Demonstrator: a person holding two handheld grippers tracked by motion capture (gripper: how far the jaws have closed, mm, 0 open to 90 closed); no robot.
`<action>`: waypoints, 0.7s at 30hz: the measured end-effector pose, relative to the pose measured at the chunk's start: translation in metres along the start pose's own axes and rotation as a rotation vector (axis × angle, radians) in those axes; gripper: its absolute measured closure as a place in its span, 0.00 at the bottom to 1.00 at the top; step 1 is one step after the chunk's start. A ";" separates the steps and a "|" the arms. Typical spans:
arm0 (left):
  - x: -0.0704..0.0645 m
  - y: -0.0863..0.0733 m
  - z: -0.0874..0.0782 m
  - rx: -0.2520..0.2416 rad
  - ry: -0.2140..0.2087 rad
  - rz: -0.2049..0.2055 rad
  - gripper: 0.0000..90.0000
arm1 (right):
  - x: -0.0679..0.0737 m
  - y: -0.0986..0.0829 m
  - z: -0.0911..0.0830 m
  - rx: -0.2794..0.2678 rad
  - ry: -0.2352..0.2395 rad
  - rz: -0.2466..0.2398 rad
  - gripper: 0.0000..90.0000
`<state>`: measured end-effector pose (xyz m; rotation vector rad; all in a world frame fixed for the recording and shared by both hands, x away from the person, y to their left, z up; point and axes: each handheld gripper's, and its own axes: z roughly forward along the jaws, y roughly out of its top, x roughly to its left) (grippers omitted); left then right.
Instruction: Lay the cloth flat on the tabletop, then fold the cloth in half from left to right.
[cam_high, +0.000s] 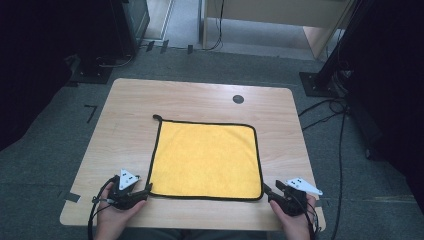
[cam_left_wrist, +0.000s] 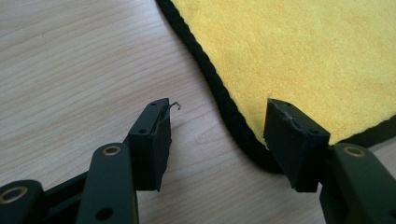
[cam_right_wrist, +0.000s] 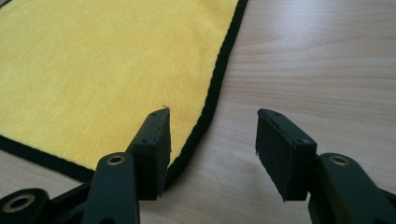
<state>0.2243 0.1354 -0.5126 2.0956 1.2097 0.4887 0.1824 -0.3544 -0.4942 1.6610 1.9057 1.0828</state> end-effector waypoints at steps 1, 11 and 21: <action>0.000 0.000 0.000 -0.003 -0.001 -0.002 0.46 | 0.000 0.001 0.000 0.000 0.003 -0.006 0.49; 0.000 -0.003 0.001 -0.029 0.002 -0.007 0.45 | 0.021 0.033 0.013 -0.035 0.033 -0.108 0.48; -0.001 -0.004 0.001 -0.035 0.005 -0.011 0.44 | 0.038 0.078 0.045 -0.056 0.056 -0.133 0.48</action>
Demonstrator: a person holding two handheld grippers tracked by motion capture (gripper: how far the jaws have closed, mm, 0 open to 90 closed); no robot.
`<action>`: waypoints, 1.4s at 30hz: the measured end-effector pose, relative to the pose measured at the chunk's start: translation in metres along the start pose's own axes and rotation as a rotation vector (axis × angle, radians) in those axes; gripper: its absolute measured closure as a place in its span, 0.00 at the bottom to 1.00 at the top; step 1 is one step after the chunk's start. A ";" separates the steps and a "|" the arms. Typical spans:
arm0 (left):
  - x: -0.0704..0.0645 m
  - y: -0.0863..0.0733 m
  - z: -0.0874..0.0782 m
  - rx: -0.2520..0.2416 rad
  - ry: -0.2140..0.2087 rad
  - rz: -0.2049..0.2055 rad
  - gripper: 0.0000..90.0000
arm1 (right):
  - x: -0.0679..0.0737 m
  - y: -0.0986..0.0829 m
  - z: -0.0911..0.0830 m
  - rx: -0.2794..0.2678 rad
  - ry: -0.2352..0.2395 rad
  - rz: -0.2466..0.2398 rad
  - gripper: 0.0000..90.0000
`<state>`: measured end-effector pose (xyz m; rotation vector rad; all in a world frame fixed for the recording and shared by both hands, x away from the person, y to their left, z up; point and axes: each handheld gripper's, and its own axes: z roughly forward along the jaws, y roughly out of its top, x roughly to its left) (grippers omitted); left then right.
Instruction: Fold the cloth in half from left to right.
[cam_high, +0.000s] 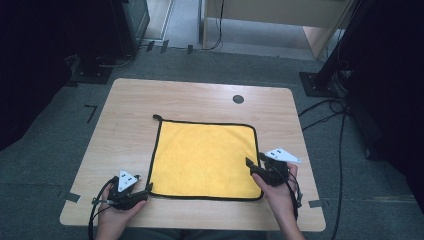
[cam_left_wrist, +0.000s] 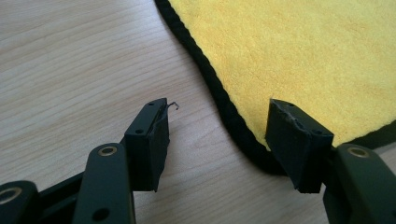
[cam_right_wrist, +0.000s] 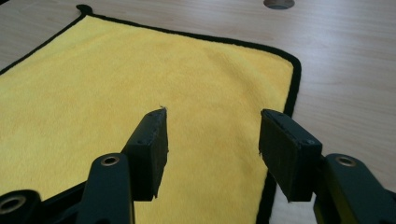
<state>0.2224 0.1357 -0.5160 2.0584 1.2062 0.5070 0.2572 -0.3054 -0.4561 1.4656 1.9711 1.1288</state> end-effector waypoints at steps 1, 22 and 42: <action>0.000 0.000 0.000 -0.002 0.000 -0.001 0.44 | 0.001 0.004 0.004 -0.002 0.002 -0.004 0.48; 0.000 -0.001 0.000 -0.006 -0.005 0.006 0.44 | 0.050 0.076 0.084 -0.027 0.104 -0.053 0.51; 0.000 -0.002 -0.001 -0.010 -0.020 0.018 0.48 | 0.113 0.089 0.172 0.050 0.146 -0.130 0.59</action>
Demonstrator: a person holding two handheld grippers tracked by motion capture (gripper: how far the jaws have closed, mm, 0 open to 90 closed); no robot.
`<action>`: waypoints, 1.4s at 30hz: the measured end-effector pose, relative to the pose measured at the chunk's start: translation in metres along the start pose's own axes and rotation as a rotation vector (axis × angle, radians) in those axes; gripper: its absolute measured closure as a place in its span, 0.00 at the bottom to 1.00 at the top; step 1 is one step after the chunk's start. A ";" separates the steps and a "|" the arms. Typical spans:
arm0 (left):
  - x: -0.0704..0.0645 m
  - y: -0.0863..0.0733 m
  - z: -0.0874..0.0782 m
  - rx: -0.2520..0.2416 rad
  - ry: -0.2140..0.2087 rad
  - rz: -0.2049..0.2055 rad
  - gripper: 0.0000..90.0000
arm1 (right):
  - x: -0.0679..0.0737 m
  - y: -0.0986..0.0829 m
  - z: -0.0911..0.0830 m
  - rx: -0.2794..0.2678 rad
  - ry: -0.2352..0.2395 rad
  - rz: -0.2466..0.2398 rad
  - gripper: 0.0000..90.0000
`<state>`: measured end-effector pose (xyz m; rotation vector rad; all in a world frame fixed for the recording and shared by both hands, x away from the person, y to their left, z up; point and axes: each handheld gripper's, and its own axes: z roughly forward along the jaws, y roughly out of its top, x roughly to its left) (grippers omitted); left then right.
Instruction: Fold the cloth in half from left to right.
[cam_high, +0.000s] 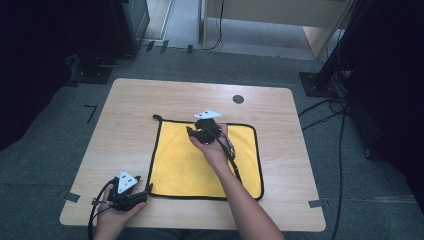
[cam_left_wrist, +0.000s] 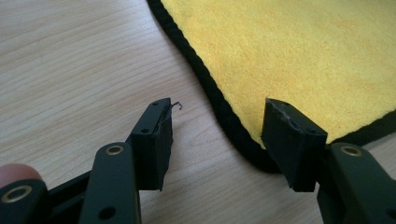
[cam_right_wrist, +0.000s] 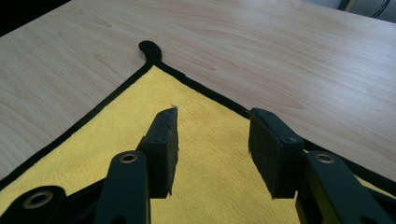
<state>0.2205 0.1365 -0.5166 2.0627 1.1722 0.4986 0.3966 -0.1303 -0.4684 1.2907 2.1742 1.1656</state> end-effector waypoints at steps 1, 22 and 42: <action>0.000 0.000 0.000 0.000 0.000 -0.001 0.48 | 0.002 0.001 0.005 0.003 0.001 -0.008 0.59; -0.004 0.000 -0.002 -0.001 -0.033 0.029 0.66 | 0.038 0.019 0.095 0.089 -0.001 -0.006 0.64; -0.021 0.019 -0.026 -0.125 -0.182 0.024 0.98 | 0.027 0.038 0.067 0.033 0.045 -0.025 0.99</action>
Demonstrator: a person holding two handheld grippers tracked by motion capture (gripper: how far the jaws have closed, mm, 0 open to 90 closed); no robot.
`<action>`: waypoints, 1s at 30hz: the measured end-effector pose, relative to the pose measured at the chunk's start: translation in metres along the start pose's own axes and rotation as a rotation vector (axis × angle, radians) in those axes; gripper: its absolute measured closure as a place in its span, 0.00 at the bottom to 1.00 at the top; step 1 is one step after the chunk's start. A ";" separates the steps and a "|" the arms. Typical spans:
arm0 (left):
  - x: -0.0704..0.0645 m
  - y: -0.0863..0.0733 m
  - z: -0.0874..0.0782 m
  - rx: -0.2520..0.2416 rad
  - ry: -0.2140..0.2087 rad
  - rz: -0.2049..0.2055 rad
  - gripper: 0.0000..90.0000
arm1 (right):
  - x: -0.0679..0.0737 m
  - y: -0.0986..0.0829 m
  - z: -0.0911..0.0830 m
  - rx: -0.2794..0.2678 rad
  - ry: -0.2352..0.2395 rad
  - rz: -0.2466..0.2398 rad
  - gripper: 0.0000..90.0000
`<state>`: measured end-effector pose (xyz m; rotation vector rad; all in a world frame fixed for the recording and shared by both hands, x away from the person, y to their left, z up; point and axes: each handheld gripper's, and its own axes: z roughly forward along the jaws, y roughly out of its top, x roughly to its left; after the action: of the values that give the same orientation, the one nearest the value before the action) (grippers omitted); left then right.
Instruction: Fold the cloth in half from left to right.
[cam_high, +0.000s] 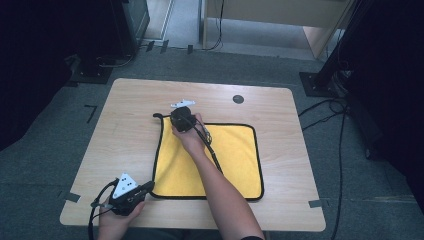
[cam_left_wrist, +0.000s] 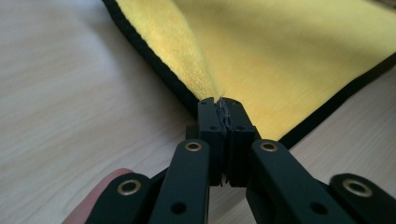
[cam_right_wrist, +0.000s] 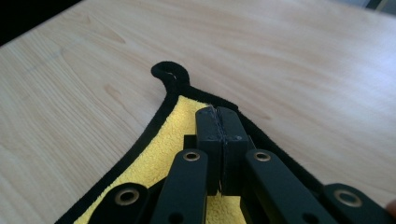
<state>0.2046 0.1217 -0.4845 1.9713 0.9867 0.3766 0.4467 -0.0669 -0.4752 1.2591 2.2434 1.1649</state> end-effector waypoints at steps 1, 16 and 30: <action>-0.005 0.005 -0.001 -0.016 -0.009 0.005 0.98 | -0.003 0.001 -0.006 -0.007 0.005 -0.007 0.99; -0.111 0.064 0.075 -0.024 -0.188 0.155 0.98 | -0.094 -0.032 -0.096 -0.073 -0.046 0.066 0.99; -0.165 0.080 0.137 0.002 -0.208 0.228 0.67 | -0.182 -0.073 -0.137 -0.079 -0.192 0.235 0.77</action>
<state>0.2190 -0.1065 -0.4797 2.0832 0.6340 0.2879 0.4249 -0.3046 -0.4680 1.5634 1.9340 1.1441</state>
